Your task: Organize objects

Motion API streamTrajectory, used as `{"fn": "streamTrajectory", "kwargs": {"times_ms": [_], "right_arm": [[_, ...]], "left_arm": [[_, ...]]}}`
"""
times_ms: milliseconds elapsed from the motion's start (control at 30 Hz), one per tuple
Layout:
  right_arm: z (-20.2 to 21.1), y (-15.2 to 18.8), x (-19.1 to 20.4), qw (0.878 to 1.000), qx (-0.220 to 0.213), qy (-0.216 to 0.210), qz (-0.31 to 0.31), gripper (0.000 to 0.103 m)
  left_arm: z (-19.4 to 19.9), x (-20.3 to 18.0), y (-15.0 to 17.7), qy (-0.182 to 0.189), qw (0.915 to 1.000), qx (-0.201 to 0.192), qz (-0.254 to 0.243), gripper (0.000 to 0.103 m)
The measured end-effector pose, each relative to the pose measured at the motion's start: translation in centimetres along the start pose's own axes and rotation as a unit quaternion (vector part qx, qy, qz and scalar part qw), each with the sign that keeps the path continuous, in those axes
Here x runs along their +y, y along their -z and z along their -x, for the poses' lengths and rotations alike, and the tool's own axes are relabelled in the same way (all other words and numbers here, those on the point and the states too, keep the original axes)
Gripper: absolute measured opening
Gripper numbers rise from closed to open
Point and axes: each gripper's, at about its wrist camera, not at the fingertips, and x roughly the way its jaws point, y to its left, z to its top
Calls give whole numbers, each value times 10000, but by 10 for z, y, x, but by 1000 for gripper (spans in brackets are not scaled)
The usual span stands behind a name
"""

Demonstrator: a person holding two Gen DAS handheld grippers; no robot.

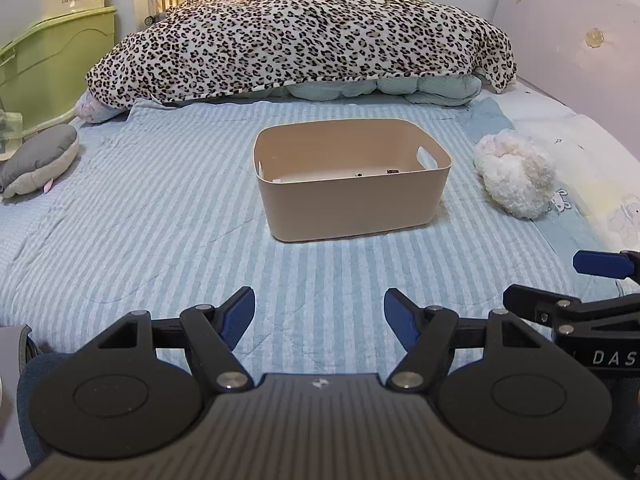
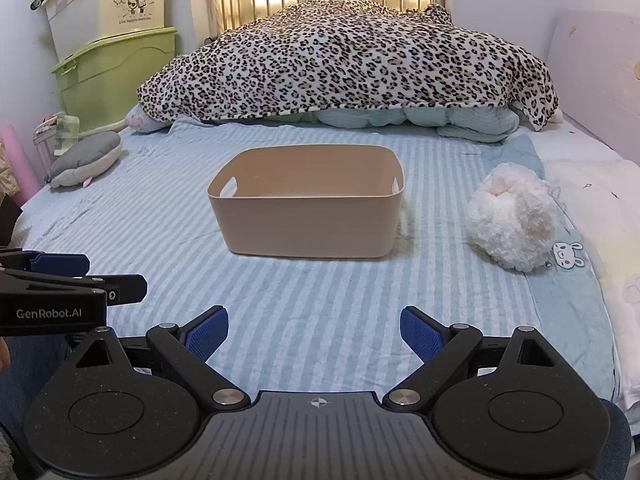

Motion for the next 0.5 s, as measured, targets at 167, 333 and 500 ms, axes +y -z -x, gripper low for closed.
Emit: {"fn": "streamTrajectory", "kwargs": {"times_ms": [167, 333, 500], "right_arm": [[1, 0, -2, 10000, -16, 7, -17, 95], [-1, -1, -4, 10000, 20, 19, -28, 95], [-2, 0, -5, 10000, 29, 37, -42, 96]], "left_arm": [[-1, -3, 1, 17, 10000, 27, -56, 72], [-3, -4, 0, 13, 9999, 70, -101, 72], [-4, -6, 0, 5, 9999, 63, -158, 73]]}}
